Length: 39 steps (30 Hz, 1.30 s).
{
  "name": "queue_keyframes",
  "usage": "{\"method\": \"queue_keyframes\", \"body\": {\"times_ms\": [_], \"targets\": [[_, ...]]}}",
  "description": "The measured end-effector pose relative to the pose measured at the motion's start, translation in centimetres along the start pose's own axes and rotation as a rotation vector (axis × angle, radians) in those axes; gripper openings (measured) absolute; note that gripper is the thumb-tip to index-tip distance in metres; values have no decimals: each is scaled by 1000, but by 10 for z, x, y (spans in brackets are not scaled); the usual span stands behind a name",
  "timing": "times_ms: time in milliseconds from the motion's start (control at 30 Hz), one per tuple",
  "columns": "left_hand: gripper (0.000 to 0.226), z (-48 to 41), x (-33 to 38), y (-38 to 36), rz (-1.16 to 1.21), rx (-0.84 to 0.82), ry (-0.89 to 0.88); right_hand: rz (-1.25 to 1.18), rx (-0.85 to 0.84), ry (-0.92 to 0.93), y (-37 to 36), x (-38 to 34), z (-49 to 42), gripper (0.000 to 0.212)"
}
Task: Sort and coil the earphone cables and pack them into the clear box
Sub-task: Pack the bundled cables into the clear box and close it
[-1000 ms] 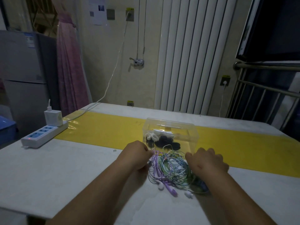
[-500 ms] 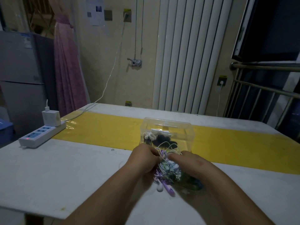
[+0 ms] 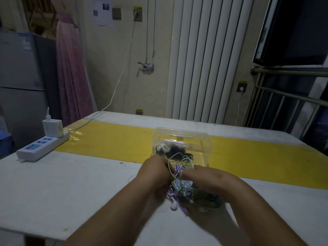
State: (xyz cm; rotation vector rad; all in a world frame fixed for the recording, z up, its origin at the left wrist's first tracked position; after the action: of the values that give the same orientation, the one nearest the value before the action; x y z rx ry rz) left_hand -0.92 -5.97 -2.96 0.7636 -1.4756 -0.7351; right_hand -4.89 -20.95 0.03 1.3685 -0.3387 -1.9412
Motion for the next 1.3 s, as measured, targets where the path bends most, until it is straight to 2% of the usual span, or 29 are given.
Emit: {"method": "queue_keyframes", "body": {"times_ms": [100, 200, 267, 367, 433, 567, 667, 733, 800, 833, 867, 933, 1000, 1033, 1133, 1200, 1300], "targets": [[10, -1, 4, 1, -19, -64, -8, 54, -45, 54, -2, 1, -6, 66], [11, -1, 5, 2, -12, -87, -5, 170, -58, 67, -9, -4, -9, 89], [10, -1, 4, 2, -6, -91, 0, 251, 19, 39, -14, -2, -17, 95], [9, -3, 0, 0, 27, -113, 20, 393, 257, -78, -20, 4, -22, 111], [8, -2, -2, 1, 84, -124, 45, 403, 325, -128, -25, 6, -23, 114], [29, -1, -4, 0, 360, -216, 145, 413, 330, -114, -27, 2, -25, 95], [24, -2, -3, 11, 281, -180, 151, 411, 341, -99, -26, -1, -27, 75], [20, -3, -5, 22, 99, -64, 96, 356, 345, -82, -26, -1, -30, 61], [16, 2, -5, 37, -148, 157, 8, 310, 344, -27, -26, -3, -33, 37], [12, 7, -1, 42, -171, 238, -75, 310, 344, -4, -27, -4, -34, 29], [18, 10, 2, 43, -153, 238, -183, 320, 345, 18, -28, -6, -35, 27], [49, 13, 9, 38, -151, 54, -406, 345, 348, 72, -29, -9, -37, 22], [78, 11, 7, 25, -279, -110, -502, 345, 334, 138, -29, -9, -39, 22], [85, 7, 4, 19, -339, -107, -531, 342, 312, 170, -29, -8, -39, 26], [97, -5, -5, 8, -331, -34, -553, 340, 196, 287, -24, -7, -37, 35], [100, -12, -11, 4, -333, 0, -544, 326, 123, 338, -19, -7, -37, 33], [78, -16, -13, 6, -426, 45, -552, 332, 114, 404, -14, -9, -44, 38]]}}
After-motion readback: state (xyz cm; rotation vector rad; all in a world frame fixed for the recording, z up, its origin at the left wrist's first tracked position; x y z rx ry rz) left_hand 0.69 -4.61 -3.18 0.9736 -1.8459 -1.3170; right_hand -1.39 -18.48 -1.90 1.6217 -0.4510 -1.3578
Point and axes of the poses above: each hand's wrist, its own z-axis away from the middle knuckle, its own y-axis out of the back of the hand, x = y × z, the point moved 4 cm from there along -z, towards the middle knuckle, and after that the axes turned 10 degrees about -z, right-handed, at the moved point
